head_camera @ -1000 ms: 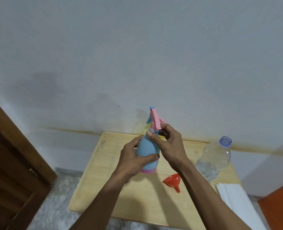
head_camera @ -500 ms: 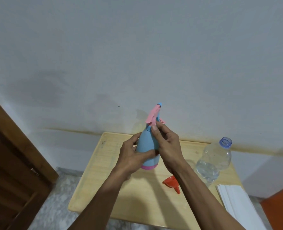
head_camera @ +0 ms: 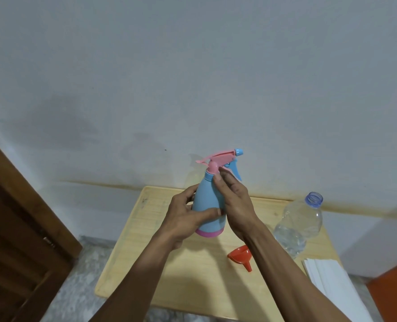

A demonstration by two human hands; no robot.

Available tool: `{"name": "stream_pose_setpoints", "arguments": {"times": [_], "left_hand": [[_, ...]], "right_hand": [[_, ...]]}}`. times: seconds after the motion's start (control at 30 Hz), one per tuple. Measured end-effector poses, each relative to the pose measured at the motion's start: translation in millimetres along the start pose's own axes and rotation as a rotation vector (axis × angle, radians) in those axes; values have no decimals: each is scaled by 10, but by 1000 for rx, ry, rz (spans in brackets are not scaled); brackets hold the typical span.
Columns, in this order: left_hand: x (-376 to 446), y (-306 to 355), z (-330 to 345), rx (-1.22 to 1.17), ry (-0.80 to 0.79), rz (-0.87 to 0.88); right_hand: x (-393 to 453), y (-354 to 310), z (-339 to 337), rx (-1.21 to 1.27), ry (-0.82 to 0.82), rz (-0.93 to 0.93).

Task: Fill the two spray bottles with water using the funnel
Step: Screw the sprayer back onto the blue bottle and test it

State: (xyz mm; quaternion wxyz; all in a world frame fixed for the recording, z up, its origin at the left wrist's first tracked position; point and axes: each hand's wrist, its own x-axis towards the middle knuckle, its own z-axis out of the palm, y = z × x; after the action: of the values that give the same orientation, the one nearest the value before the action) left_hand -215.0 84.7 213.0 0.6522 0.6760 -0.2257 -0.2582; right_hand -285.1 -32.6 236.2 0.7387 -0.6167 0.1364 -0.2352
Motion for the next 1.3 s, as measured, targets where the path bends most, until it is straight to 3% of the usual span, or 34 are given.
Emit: {"name": "stream_pose_setpoints", "arguments": {"times": [0.47, 0.83, 1.0, 1.17, 1.3], "left_hand": [[-44, 40, 26, -2, -46, -42], [-41, 22, 13, 45, -38, -6], [-60, 0, -13, 49, -58, 0], [-72, -13, -31, 64, -67, 14], [-68, -56, -20, 75, -42, 35]], "right_hand": [[58, -64, -228, -122, -5, -108], [56, -247, -294, -213, -191, -95], [105, -216, -313, -189, -87, -103], [95, -270, -361, -166, -256, -38], [125, -287, -338, -261, -122, -91]]}}
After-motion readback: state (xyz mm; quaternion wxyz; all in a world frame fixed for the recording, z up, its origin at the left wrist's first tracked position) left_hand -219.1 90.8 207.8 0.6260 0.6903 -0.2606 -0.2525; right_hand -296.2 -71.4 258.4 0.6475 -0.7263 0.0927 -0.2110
